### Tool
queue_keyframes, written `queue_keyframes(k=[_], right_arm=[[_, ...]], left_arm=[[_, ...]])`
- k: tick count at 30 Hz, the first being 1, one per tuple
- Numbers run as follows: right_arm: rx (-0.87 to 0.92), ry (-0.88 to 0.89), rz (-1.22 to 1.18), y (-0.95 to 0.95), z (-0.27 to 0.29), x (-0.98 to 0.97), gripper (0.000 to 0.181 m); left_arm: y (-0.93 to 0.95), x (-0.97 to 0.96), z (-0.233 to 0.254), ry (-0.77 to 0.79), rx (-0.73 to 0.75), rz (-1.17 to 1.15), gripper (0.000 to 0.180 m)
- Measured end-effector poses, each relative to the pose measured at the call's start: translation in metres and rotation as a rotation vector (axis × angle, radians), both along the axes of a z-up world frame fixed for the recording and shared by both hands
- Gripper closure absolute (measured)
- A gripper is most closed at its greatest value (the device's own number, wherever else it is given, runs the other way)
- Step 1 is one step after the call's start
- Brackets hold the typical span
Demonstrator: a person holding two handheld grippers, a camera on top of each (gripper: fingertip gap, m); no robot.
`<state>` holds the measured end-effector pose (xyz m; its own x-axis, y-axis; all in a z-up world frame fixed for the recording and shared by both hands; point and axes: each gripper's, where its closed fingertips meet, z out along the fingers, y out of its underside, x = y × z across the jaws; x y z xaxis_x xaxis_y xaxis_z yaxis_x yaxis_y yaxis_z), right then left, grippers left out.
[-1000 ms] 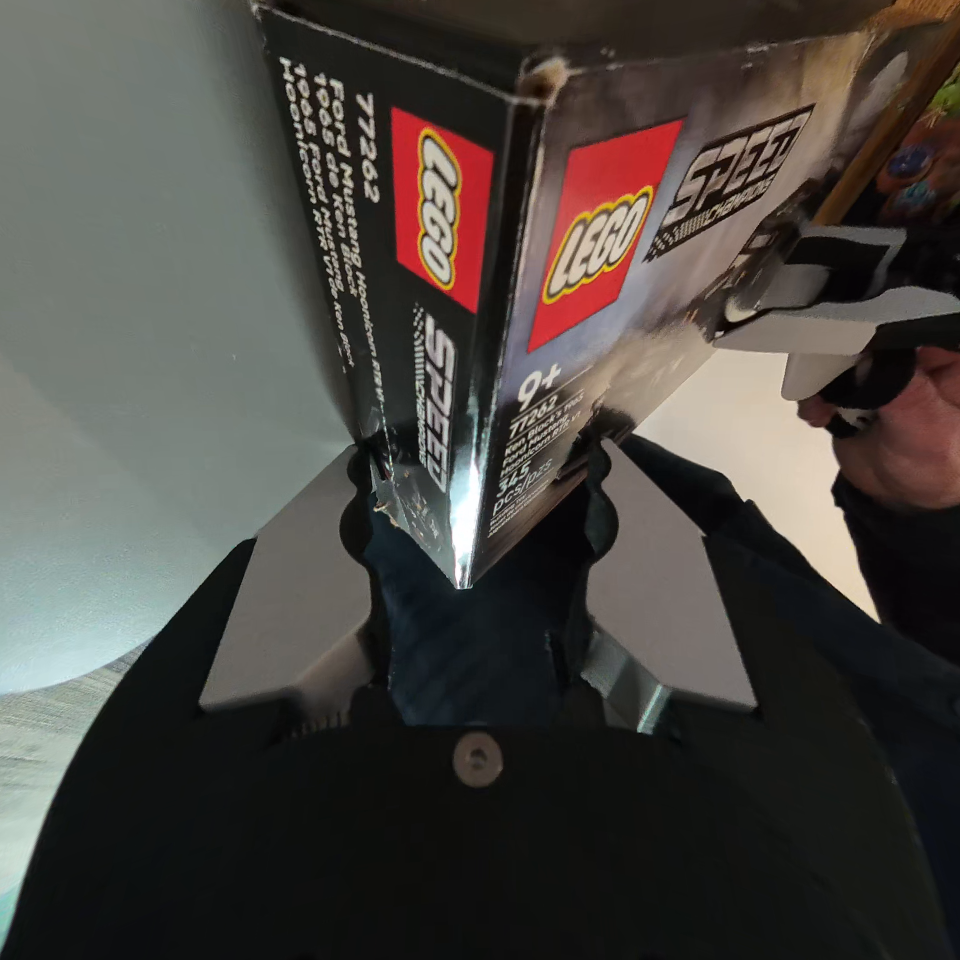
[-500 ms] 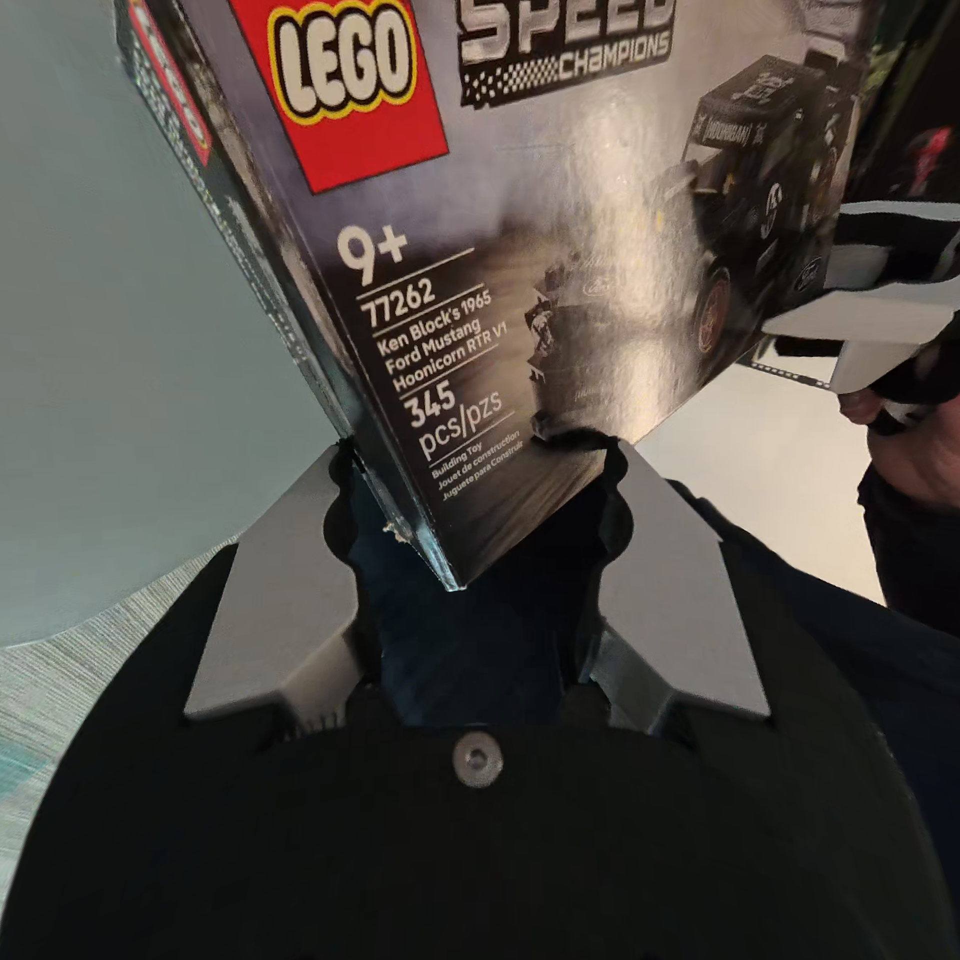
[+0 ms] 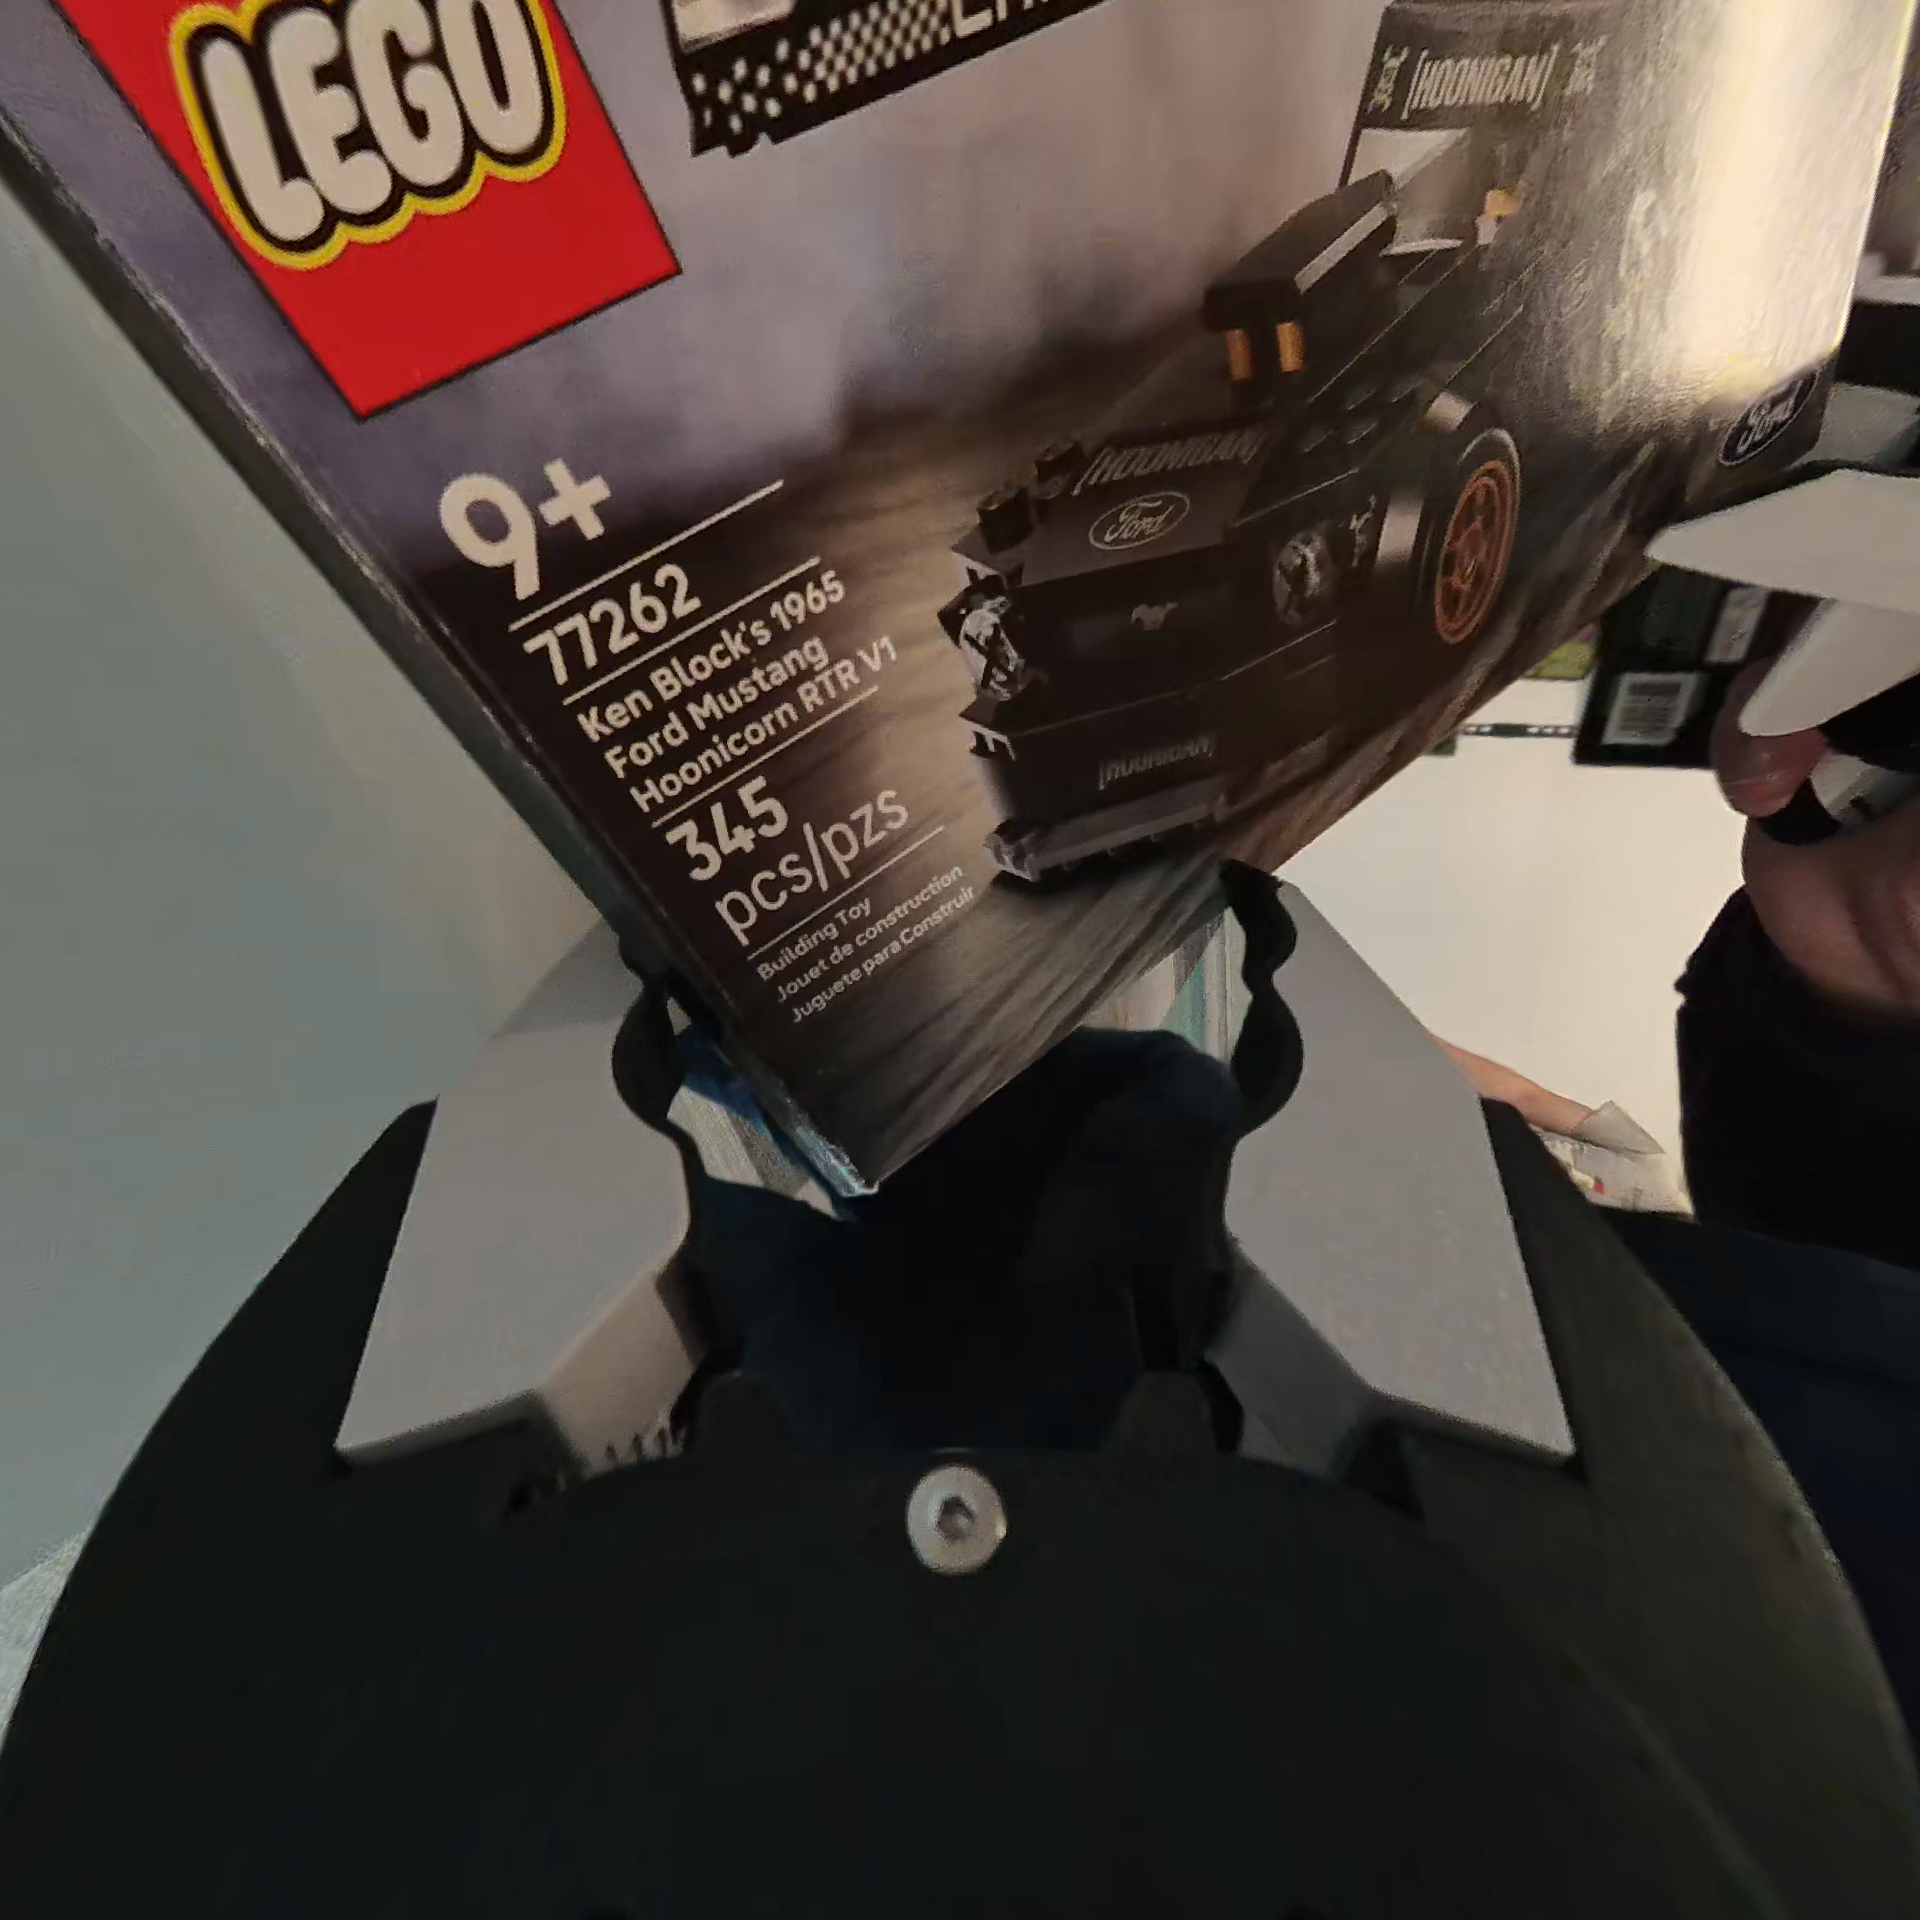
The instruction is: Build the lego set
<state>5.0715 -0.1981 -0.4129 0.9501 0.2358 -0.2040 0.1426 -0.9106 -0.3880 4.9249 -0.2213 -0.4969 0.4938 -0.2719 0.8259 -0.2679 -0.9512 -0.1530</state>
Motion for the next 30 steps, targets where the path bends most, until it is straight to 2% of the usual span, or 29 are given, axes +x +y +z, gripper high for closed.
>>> queue_keyframes(k=[11, 20, 30], right_arm=[[0.181, -0.085, -0.083, 0.000, 0.088, 0.047, 0.097], [0.395, -0.172, -0.161, -0.009, 0.212, 0.092, 0.098], [0.573, -0.149, -0.279, -0.043, 0.326, 0.161, 0.097]], left_arm=[[0.016, 0.055, 0.073, -0.128, 0.097, -0.063, 0.072], [0.024, 0.110, 0.181, -0.263, 0.252, -0.147, 0.075], [0.007, 0.172, 0.292, -0.362, 0.417, -0.273, 0.089]])
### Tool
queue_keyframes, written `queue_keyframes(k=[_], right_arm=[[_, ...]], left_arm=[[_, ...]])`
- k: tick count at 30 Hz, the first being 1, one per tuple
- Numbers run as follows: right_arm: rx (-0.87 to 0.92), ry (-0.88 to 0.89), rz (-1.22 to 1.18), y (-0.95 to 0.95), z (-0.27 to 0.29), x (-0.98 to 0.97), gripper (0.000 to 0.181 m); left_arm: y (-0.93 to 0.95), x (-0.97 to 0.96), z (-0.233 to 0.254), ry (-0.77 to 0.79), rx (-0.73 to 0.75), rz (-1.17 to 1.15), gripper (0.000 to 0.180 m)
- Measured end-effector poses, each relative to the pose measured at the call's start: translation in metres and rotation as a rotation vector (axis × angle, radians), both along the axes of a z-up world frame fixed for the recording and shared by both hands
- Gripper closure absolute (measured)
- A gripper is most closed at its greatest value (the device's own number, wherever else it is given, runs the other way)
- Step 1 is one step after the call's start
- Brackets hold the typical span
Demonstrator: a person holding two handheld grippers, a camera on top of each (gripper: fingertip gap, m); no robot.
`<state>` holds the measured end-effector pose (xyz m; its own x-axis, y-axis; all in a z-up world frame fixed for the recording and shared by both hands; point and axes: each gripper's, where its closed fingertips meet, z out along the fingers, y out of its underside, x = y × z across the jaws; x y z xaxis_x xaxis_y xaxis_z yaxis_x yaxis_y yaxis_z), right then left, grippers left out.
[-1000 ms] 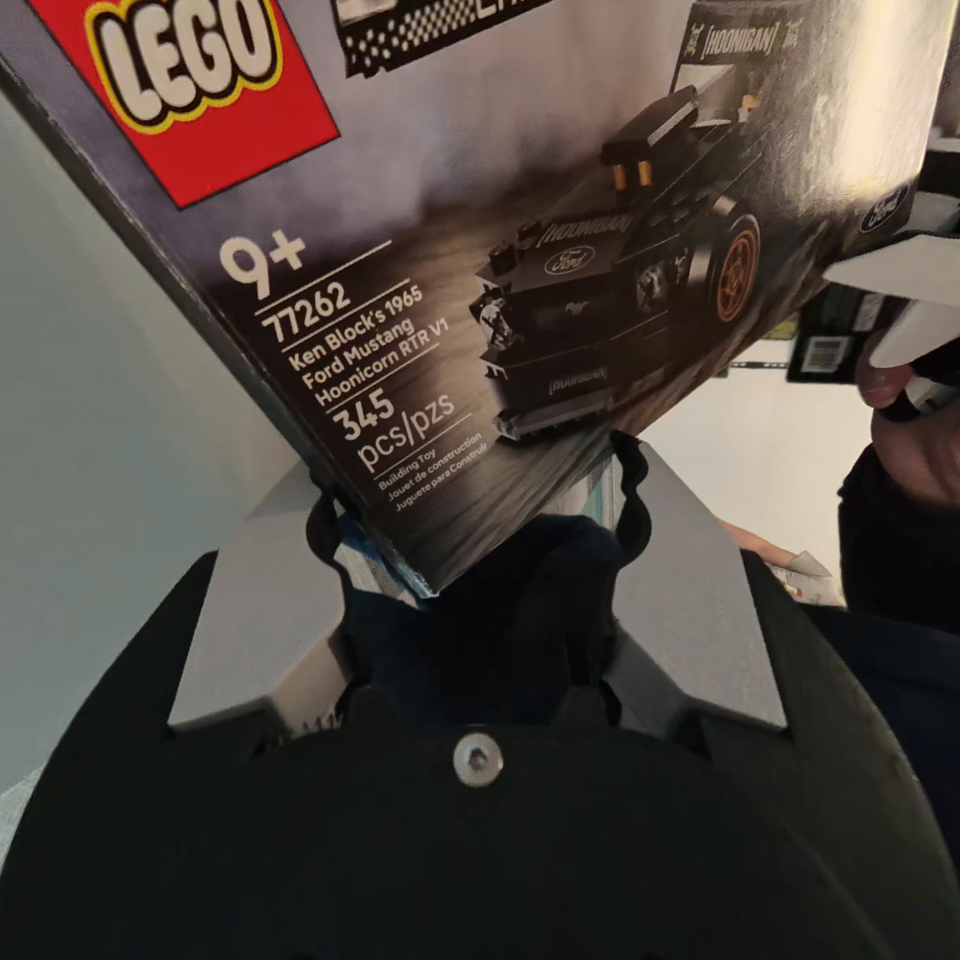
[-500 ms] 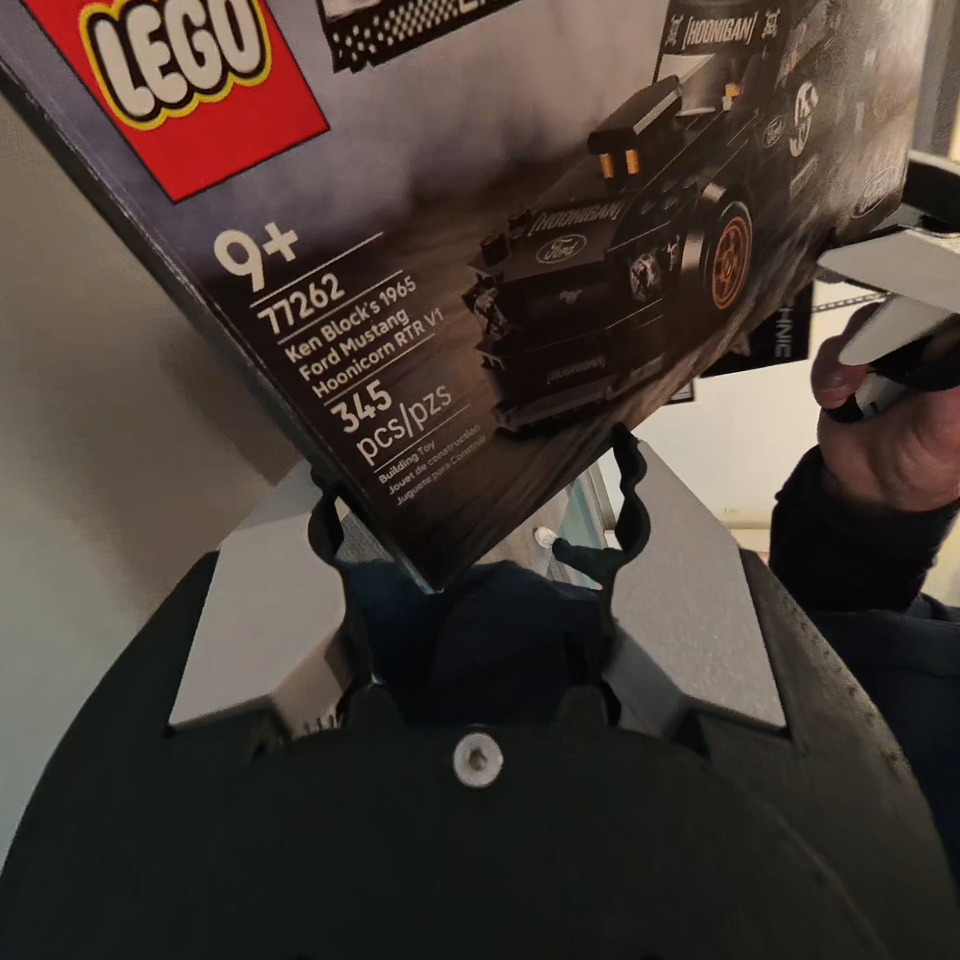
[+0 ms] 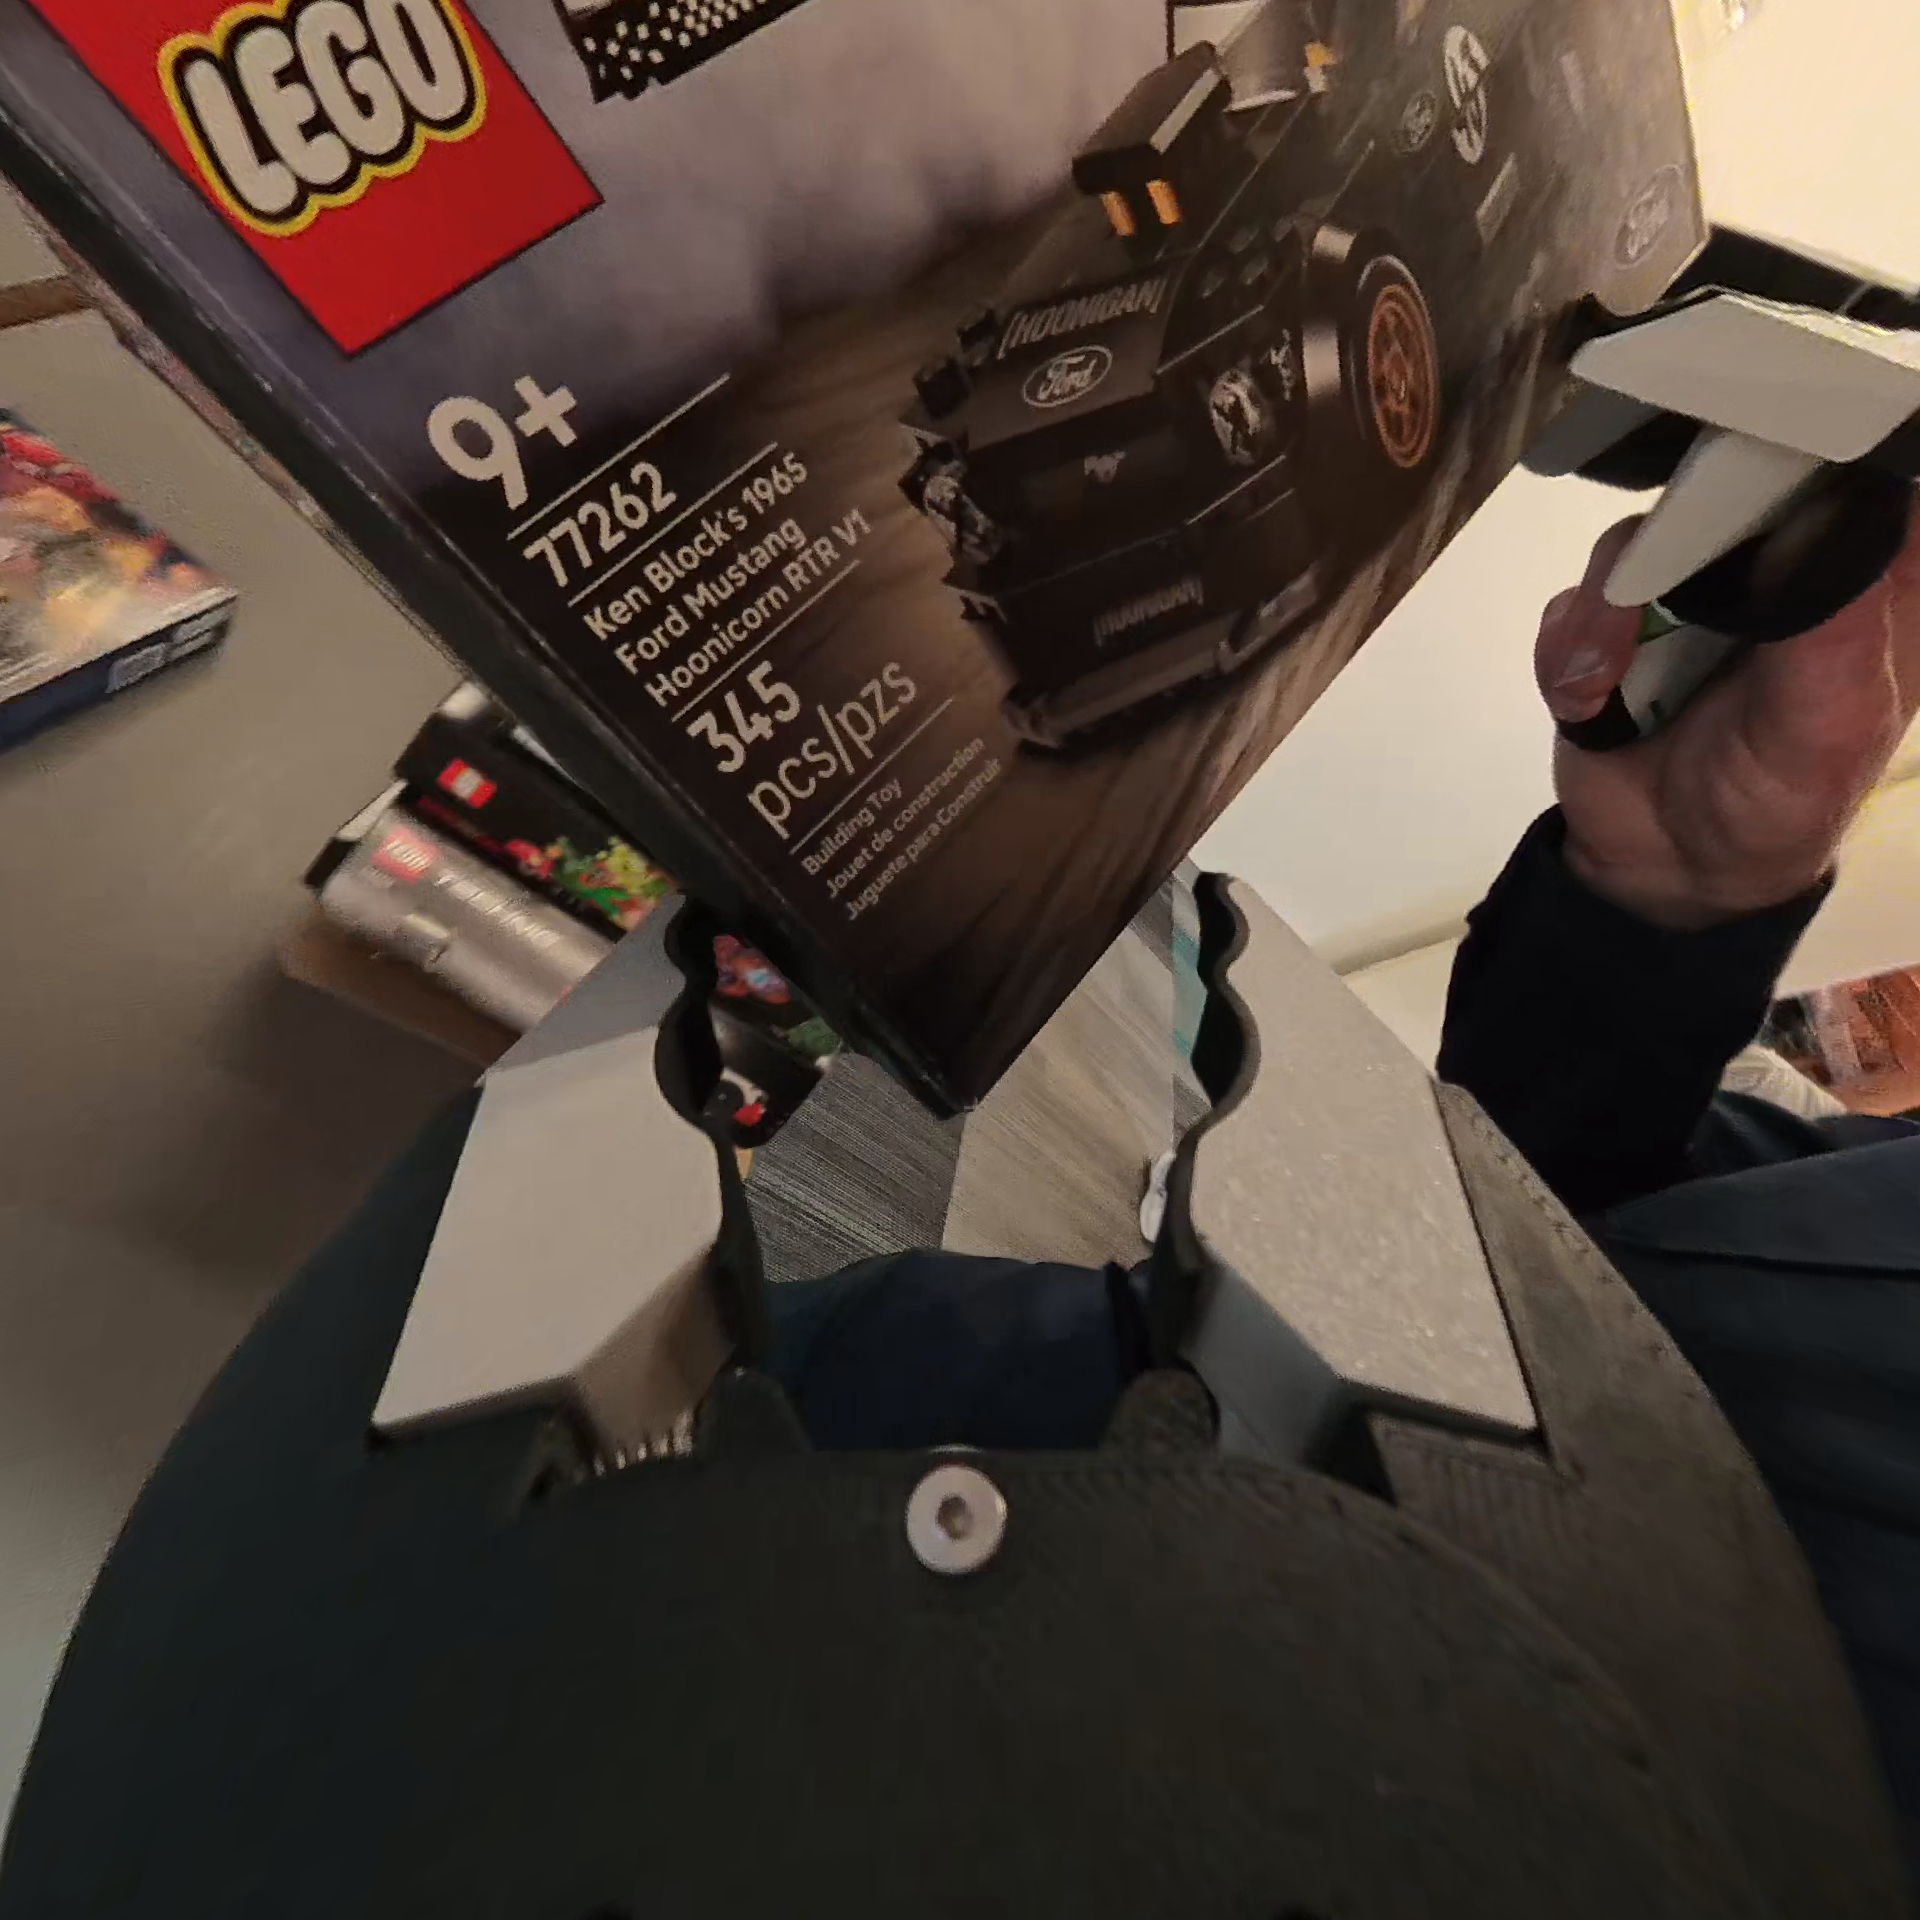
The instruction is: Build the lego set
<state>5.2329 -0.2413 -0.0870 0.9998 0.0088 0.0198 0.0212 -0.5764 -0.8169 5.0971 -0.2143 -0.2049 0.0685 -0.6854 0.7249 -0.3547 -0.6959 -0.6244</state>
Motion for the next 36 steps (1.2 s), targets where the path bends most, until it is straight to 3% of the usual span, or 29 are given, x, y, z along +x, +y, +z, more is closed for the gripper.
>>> queue_keyframes(k=[6, 10, 13, 16, 19, 24, 29, 36], right_arm=[[0.097, 0.073, -0.103, -0.035, 0.040, 0.073, 0.096], [0.120, 0.180, -0.163, -0.060, 0.038, 0.140, 0.095], [0.120, 0.300, -0.211, -0.075, 0.008, 0.196, 0.096], [-0.059, 0.457, -0.281, -0.093, -0.069, 0.243, 0.094], [-0.066, 0.609, -0.266, -0.102, -0.111, 0.257, 0.093], [0.023, 0.660, -0.217, -0.108, -0.108, 0.273, 0.106], [0.015, 0.614, -0.192, -0.093, -0.108, 0.296, 0.107], [-0.020, 0.627, -0.096, -0.082, -0.113, 0.309, 0.104]], left_arm=[[-0.042, 0.057, 0.044, -0.062, 0.042, -0.152, 0.092], [-0.077, 0.100, 0.057, -0.078, 0.073, -0.263, 0.097], [-0.105, 0.132, 0.051, -0.078, 0.054, -0.342, 0.100], [-0.127, 0.159, 0.038, -0.083, 0.035, -0.379, 0.115], [-0.131, 0.176, 0.016, -0.018, 0.032, -0.358, 0.098], [-0.122, 0.188, 0.015, -0.027, 0.001, -0.321, 0.110], [-0.127, 0.207, 0.016, 0.022, 0.110, -0.330, 0.106], [-0.119, 0.217, 0.019, -0.093, -0.054, -0.276, 0.108]])
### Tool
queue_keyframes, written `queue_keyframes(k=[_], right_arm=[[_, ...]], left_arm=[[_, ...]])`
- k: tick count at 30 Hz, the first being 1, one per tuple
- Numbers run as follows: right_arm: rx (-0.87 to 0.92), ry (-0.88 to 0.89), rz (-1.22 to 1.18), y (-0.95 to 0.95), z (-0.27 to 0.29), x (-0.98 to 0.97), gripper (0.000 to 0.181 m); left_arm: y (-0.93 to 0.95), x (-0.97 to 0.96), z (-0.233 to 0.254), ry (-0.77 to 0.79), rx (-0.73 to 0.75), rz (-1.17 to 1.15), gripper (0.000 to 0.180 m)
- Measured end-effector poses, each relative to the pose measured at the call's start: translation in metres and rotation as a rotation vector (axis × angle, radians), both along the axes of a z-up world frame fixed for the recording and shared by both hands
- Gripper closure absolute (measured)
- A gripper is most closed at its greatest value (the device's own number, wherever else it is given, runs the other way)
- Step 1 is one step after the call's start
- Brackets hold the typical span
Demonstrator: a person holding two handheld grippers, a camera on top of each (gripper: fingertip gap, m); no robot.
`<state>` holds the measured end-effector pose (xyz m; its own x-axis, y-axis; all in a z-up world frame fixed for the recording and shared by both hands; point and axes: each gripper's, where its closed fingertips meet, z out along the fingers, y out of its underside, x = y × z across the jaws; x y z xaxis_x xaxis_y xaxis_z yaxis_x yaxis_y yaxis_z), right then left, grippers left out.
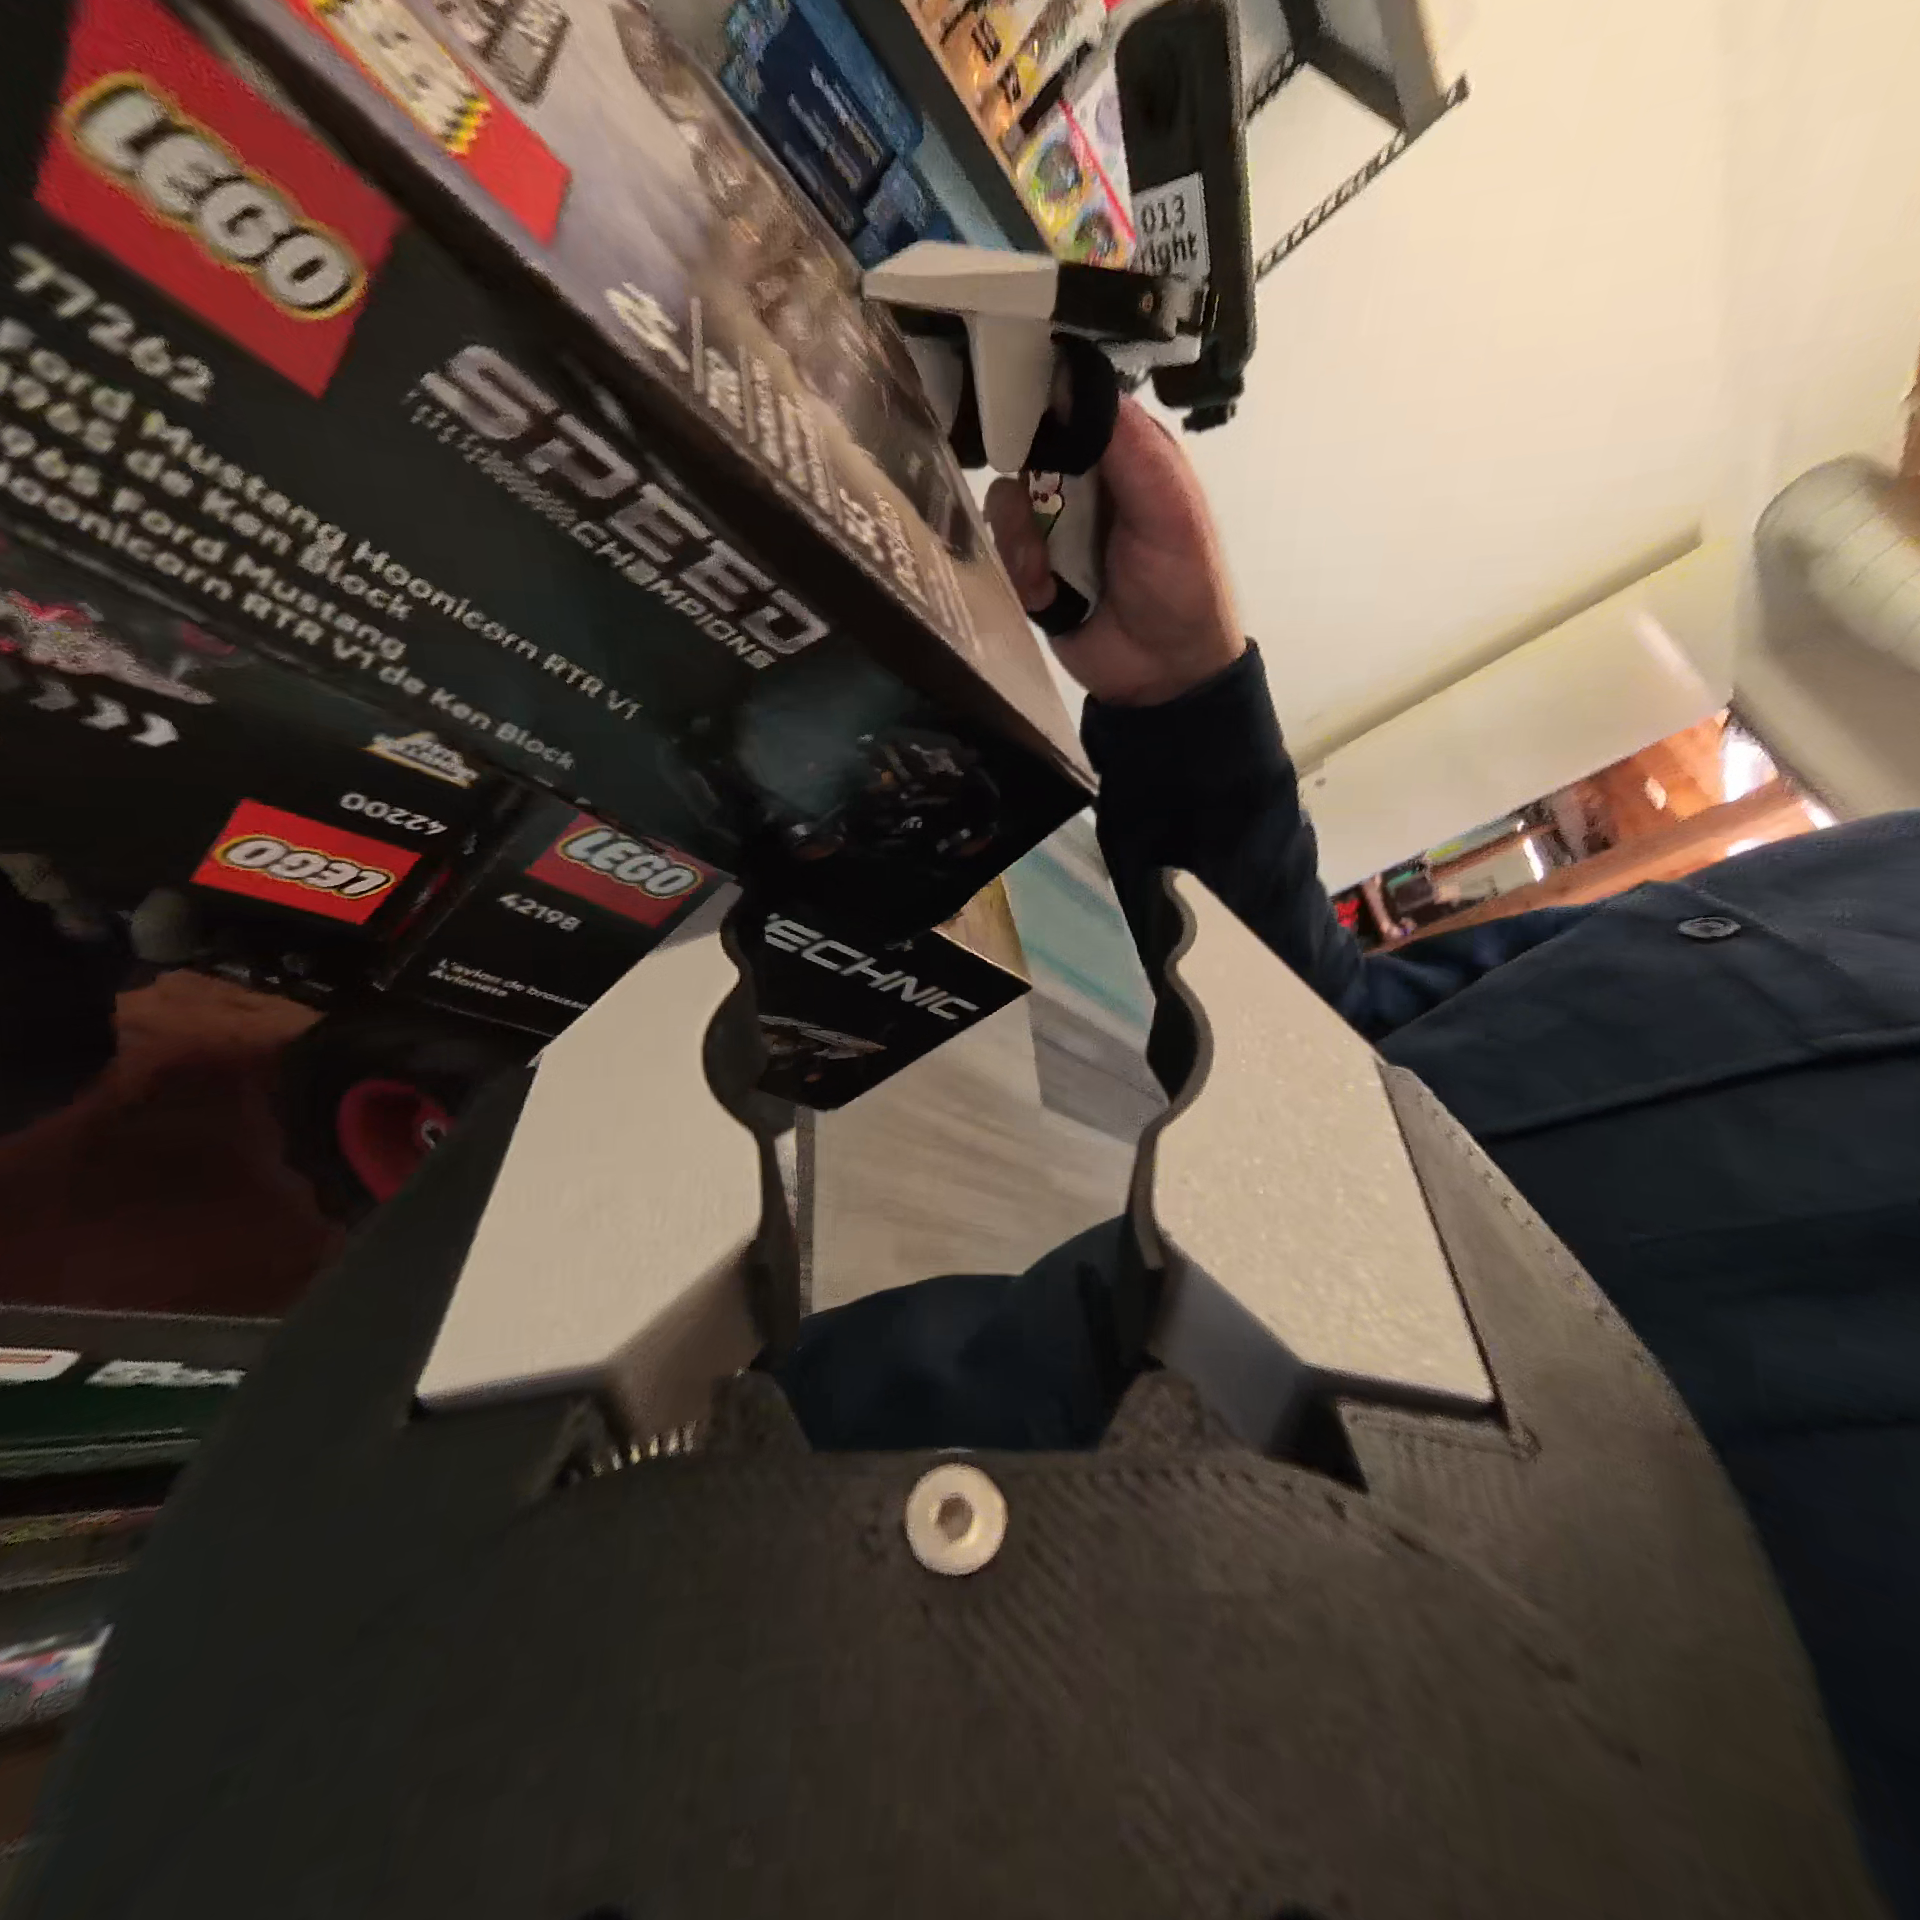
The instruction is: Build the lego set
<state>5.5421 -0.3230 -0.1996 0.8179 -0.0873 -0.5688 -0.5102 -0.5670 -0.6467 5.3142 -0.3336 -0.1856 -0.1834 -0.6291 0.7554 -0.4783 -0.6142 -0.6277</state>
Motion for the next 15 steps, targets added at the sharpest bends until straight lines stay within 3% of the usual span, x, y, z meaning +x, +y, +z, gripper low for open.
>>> queue_keyframes(k=[2, 6, 10, 13, 15], right_arm=[[0.036, 0.060, 0.060, 0.001, 0.004, -0.005, 0.103], [0.246, 0.216, 0.119, -0.008, 0.037, 0.009, 0.120], [0.298, 0.226, 0.036, -0.018, 0.023, 0.063, 0.110], [0.347, 0.398, 0.073, -0.008, 0.003, 0.080, 0.101], [0.359, 0.481, 0.118, 0.008, -0.013, 0.079, 0.104]], left_arm=[[0.008, -0.004, 0.000, -0.018, -0.024, 0.045, 0.112], [0.019, -0.013, -0.001, -0.031, -0.055, 0.109, 0.111], [0.020, -0.017, 0.003, -0.050, -0.028, 0.141, 0.115], [0.029, -0.019, 0.007, -0.073, -0.020, 0.203, 0.115], [0.035, -0.019, 0.008, -0.086, -0.041, 0.239, 0.115]])
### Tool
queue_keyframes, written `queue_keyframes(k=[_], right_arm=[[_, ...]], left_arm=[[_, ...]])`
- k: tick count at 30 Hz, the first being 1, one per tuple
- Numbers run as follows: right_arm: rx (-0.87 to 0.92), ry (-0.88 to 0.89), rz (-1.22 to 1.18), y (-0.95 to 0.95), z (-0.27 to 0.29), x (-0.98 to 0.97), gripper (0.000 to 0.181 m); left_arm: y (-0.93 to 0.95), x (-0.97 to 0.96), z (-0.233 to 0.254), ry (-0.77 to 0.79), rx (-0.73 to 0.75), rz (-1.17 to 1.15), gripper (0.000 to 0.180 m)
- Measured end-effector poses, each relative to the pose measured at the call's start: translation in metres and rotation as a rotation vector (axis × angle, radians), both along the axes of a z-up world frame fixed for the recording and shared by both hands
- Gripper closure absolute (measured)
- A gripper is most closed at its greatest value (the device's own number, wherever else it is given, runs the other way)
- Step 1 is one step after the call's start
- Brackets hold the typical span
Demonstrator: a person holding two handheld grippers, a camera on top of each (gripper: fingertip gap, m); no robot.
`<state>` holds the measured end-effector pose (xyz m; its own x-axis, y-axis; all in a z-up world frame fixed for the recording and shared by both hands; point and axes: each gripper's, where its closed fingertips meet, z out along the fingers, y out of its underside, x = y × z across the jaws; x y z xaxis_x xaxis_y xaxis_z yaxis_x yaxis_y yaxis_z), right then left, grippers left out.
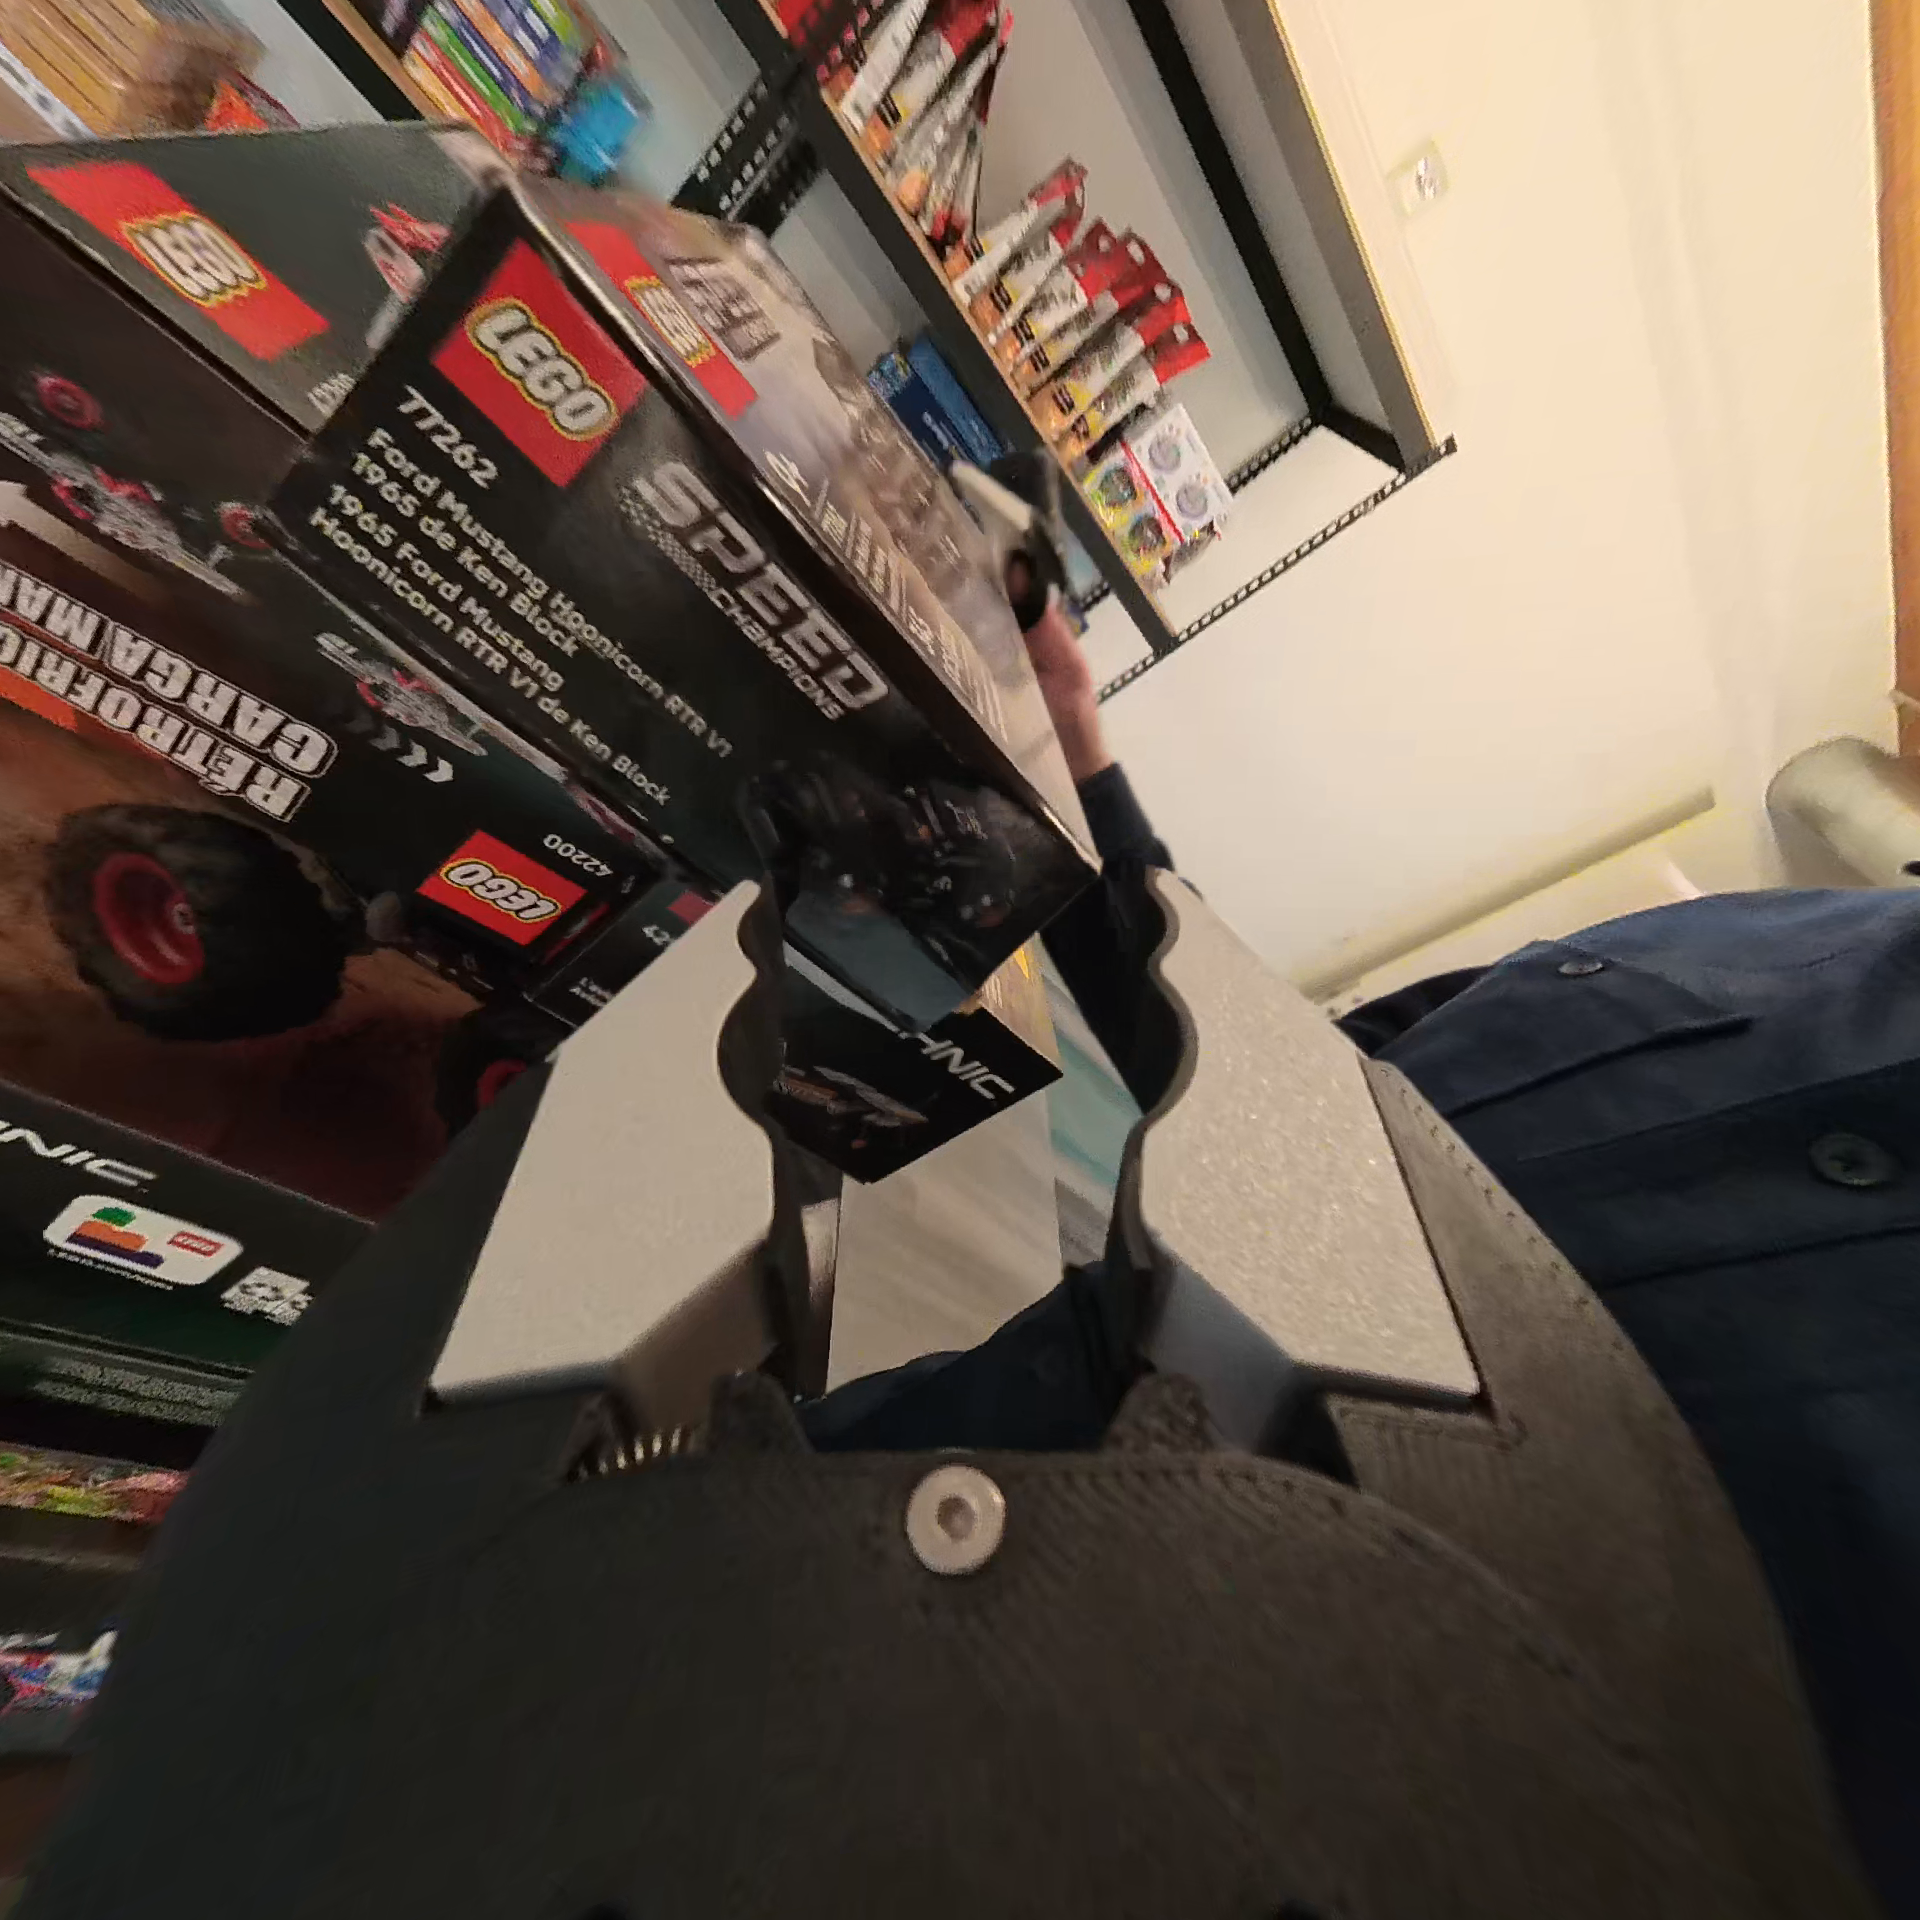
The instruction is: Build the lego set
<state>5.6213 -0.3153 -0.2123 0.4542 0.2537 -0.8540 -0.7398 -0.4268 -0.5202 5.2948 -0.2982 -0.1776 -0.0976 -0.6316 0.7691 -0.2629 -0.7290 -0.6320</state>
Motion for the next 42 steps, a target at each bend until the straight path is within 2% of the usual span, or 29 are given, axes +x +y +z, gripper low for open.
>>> queue_keyframes(k=[5, 7, 8, 14, 18, 20, 23, 25, 29, 32, 36, 42], right_arm=[[0.053, 0.205, 0.213, 0.035, -0.026, -0.017, 0.099], [0.071, 0.226, 0.248, 0.044, -0.029, -0.027, 0.105], [0.069, 0.207, 0.248, 0.048, -0.030, -0.034, 0.098], [0.066, 0.070, 0.198, 0.047, -0.021, -0.052, 0.112], [0.012, -0.038, 0.187, 0.047, -0.024, -0.069, 0.109], [-0.016, -0.090, 0.201, 0.046, -0.030, -0.074, 0.119], [-0.024, -0.084, 0.234, 0.043, -0.031, -0.079, 0.114], [-0.028, -0.095, 0.217, 0.043, -0.031, -0.076, 0.117], [-0.028, -0.055, 0.221, 0.041, -0.031, -0.076, 0.126], [-0.024, -0.063, 0.211, 0.039, -0.029, -0.074, 0.124], [0.021, -0.069, 0.046, 0.031, -0.011, -0.040, 0.116], [0.081, -0.321, -0.114, -0.001, 0.048, -0.028, 0.122]], left_arm=[[0.007, 0.005, -0.003, -0.009, -0.029, 0.061, 0.111], [0.011, 0.005, -0.005, -0.015, -0.036, 0.097, 0.109], [0.011, 0.005, -0.006, -0.015, -0.035, 0.109, 0.108], [0.016, 0.005, -0.015, -0.002, -0.037, 0.176, 0.104], [0.028, -0.004, -0.018, -0.001, -0.036, 0.237, 0.107], [0.035, -0.008, -0.019, -0.003, -0.033, 0.270, 0.104], [0.031, -0.004, -0.022, 0.016, -0.032, 0.255, 0.096], [0.029, 0.000, -0.021, 0.017, -0.028, 0.258, 0.095], [0.019, 0.008, -0.027, 0.122, 0.061, 0.237, 0.087], [0.027, 0.003, -0.026, 0.114, 0.004, 0.278, 0.088], [0.031, -0.024, -0.023, 0.079, -0.017, 0.344, 0.094], [0.033, -0.094, -0.033, 0.112, 0.006, 0.479, 0.099]])
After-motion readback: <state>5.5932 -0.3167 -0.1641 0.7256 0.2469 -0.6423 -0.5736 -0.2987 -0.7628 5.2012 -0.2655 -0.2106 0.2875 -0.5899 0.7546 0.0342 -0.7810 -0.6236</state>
